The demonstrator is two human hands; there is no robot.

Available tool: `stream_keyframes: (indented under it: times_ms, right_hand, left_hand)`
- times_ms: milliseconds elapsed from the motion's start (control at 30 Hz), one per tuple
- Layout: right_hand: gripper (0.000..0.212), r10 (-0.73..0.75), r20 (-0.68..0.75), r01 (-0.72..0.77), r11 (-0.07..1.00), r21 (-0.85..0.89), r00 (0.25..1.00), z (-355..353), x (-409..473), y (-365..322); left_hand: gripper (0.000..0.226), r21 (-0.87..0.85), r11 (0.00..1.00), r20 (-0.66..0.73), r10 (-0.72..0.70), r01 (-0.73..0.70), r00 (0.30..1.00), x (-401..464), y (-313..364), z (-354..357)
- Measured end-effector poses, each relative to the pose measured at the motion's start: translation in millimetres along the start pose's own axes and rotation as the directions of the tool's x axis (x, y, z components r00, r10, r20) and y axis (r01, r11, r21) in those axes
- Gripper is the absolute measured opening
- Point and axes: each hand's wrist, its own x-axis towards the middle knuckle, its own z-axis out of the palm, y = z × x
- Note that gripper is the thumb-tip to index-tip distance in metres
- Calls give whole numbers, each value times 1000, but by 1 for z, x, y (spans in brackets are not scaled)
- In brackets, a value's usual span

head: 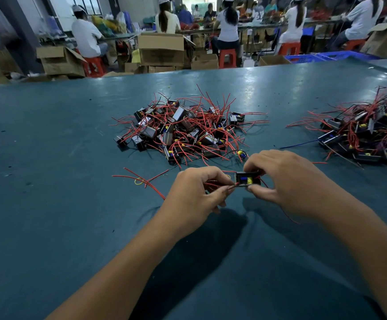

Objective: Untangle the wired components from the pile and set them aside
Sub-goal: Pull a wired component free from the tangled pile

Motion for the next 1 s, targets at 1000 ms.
stream_keyframes:
  times_ms: [1000]
  right_hand:
    - [10,48,102,-96,827,553,994,20,2,-15]
  left_hand:
    - [23,250,956,130,-191,154,973,-5,2,-6]
